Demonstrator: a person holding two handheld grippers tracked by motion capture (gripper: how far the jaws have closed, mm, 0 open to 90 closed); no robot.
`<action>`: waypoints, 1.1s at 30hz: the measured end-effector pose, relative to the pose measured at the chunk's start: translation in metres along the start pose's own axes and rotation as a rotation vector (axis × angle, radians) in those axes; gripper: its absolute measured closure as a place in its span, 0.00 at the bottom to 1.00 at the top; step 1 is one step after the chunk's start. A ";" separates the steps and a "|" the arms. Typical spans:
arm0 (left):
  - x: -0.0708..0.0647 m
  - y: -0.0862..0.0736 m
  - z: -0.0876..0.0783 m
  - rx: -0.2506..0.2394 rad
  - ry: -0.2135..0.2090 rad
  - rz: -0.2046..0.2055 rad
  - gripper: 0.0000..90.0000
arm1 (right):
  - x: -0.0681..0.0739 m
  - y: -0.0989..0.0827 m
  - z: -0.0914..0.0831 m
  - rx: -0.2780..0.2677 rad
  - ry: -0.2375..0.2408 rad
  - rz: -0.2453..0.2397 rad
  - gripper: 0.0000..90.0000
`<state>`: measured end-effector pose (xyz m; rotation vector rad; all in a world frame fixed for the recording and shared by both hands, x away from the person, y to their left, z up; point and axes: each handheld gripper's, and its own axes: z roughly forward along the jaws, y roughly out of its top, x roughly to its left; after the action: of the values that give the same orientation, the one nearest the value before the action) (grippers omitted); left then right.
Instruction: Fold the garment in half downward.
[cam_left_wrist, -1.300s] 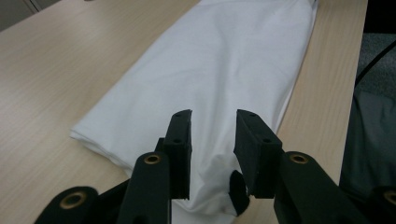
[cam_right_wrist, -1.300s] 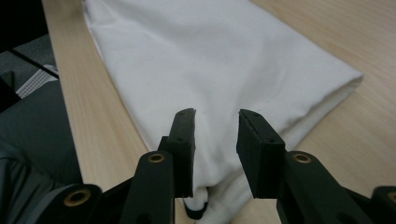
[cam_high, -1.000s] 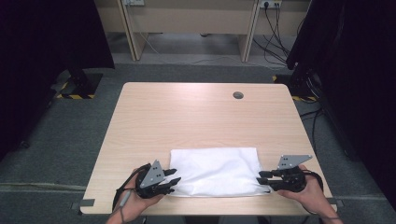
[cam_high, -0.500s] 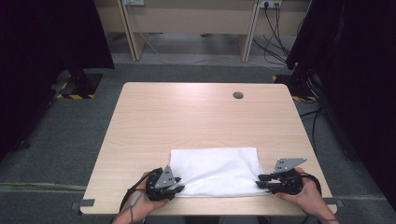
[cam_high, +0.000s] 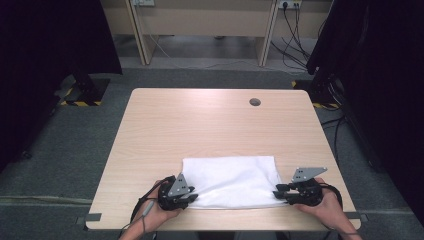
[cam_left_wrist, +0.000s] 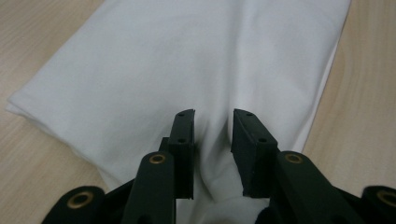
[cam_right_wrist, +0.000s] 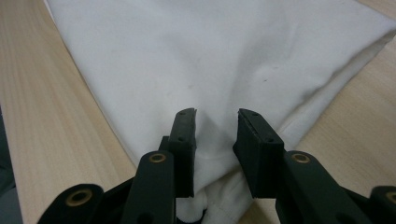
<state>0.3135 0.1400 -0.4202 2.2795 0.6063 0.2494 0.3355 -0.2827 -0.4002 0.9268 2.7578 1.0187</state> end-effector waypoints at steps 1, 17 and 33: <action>0.002 0.001 0.001 0.001 0.003 -0.001 0.77 | -0.001 0.001 0.001 0.000 -0.003 0.001 0.76; 0.033 0.015 0.020 -0.003 0.056 -0.039 0.77 | -0.023 0.015 0.010 -0.010 -0.049 0.050 0.74; 0.044 0.019 0.027 -0.016 0.069 -0.072 0.76 | -0.028 0.017 0.013 -0.025 -0.051 0.069 0.72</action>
<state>0.3671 0.1338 -0.4257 2.2369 0.7182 0.2976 0.3707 -0.2810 -0.4042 1.0360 2.6832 1.0220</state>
